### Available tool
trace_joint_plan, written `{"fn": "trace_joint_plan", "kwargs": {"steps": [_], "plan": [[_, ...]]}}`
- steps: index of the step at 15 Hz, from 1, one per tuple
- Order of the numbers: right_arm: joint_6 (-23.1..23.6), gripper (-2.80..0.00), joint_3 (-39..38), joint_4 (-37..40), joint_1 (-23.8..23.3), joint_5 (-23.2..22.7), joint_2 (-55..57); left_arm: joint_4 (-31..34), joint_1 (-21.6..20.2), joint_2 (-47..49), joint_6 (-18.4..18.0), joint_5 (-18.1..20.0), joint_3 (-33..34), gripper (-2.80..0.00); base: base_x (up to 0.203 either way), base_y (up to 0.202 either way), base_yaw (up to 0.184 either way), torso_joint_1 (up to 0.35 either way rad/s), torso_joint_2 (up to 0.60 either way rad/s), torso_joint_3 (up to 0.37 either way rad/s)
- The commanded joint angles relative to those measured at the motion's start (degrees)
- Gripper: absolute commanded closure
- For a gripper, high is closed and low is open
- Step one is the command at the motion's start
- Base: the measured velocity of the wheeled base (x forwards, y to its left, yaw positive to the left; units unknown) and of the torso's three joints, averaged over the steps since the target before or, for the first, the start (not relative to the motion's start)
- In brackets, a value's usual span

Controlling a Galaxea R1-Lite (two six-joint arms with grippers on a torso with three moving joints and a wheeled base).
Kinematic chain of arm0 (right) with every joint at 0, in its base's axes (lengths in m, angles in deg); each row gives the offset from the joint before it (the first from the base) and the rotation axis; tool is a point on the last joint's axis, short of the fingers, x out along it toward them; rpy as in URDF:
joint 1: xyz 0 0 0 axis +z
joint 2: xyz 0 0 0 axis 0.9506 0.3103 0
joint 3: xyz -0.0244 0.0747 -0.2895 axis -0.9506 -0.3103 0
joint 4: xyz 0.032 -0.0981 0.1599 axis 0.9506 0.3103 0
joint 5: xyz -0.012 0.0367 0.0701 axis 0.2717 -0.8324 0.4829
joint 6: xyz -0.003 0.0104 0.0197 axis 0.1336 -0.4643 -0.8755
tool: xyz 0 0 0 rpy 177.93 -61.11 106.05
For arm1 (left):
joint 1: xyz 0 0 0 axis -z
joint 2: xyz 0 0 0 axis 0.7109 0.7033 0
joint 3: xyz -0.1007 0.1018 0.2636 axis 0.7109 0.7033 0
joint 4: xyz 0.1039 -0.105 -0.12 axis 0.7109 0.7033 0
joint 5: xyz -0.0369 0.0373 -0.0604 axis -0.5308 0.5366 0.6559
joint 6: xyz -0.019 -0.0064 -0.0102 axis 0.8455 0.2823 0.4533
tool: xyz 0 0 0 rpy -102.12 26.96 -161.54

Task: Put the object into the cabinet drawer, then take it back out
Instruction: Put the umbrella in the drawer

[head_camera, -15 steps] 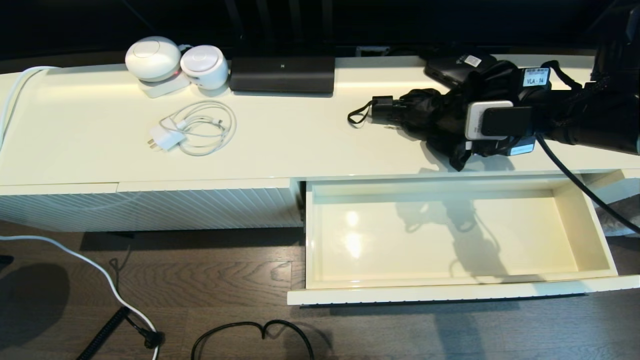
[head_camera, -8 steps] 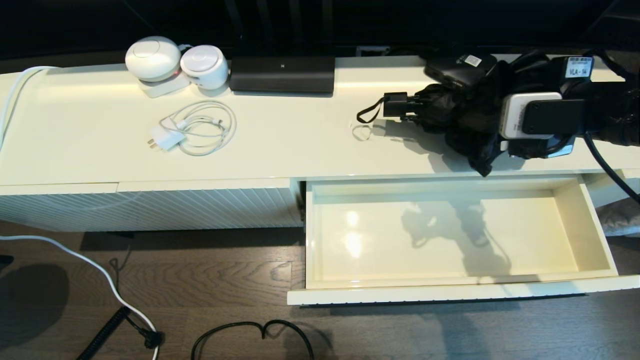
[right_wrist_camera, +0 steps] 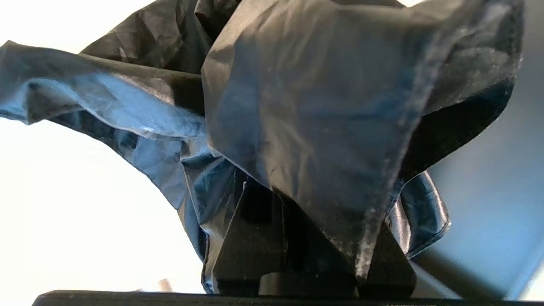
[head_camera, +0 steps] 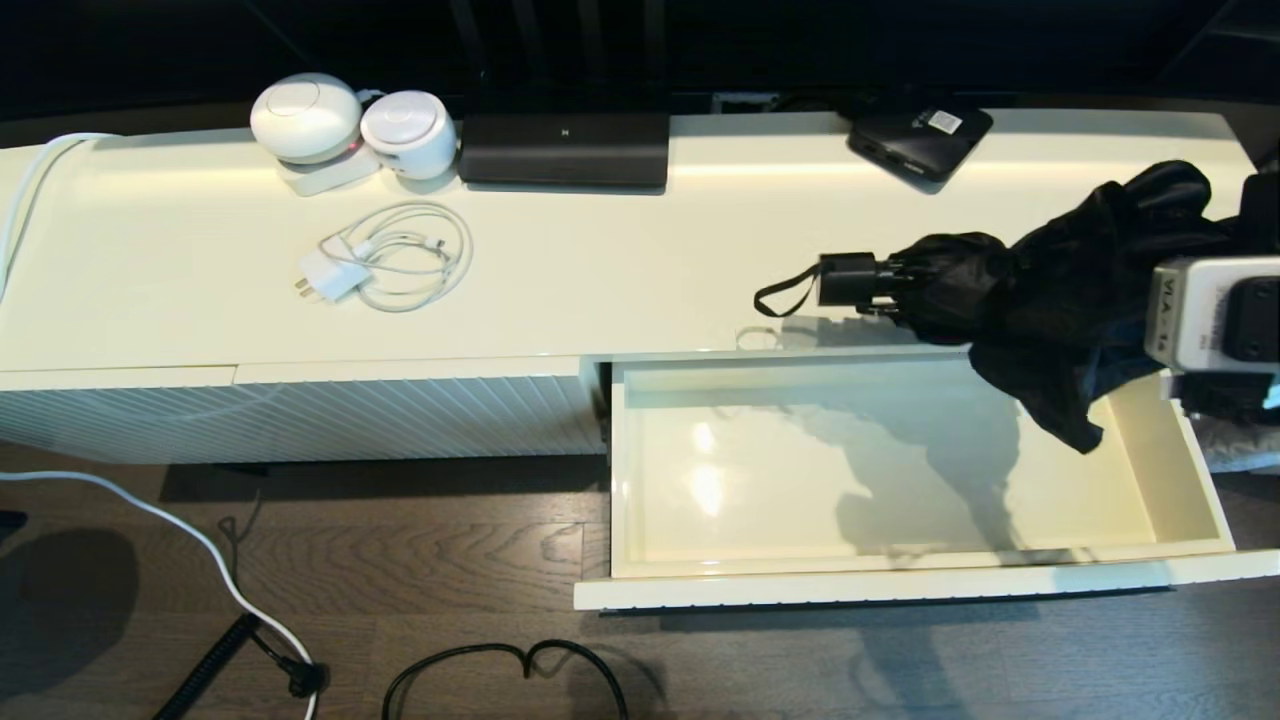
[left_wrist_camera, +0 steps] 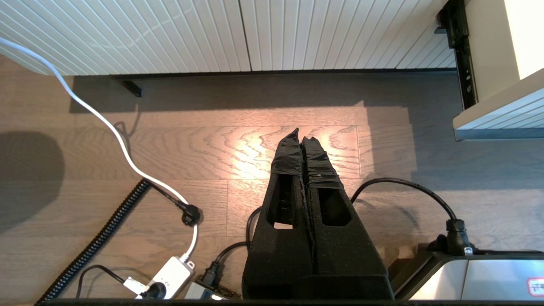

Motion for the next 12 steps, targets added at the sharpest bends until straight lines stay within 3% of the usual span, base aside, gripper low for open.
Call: {"fn": "trace_joint_plan", "kwargs": {"steps": [1, 5, 12], "plan": [[0.29, 0.00, -0.49, 5.50, -0.23, -0.05, -4.62, -0.02, -0.10, -0.10, 0.05, -0.01, 0.00, 0.00, 0.000, 0.000, 0.000, 0.000, 0.00, 0.000], [-2.91, 0.00, -2.85, 14.79, -1.08, -0.14, -8.53, -0.02, -0.01, -0.10, 0.05, -0.01, 0.00, 0.00, 0.000, 0.000, 0.000, 0.000, 0.00, 0.000], [-11.18, 0.00, -10.78, 14.98, -1.10, -0.23, -8.95, -0.02, -0.06, -0.10, 0.01, -0.01, 0.00, 0.00, 0.000, 0.000, 0.000, 0.000, 0.00, 0.000]]}}
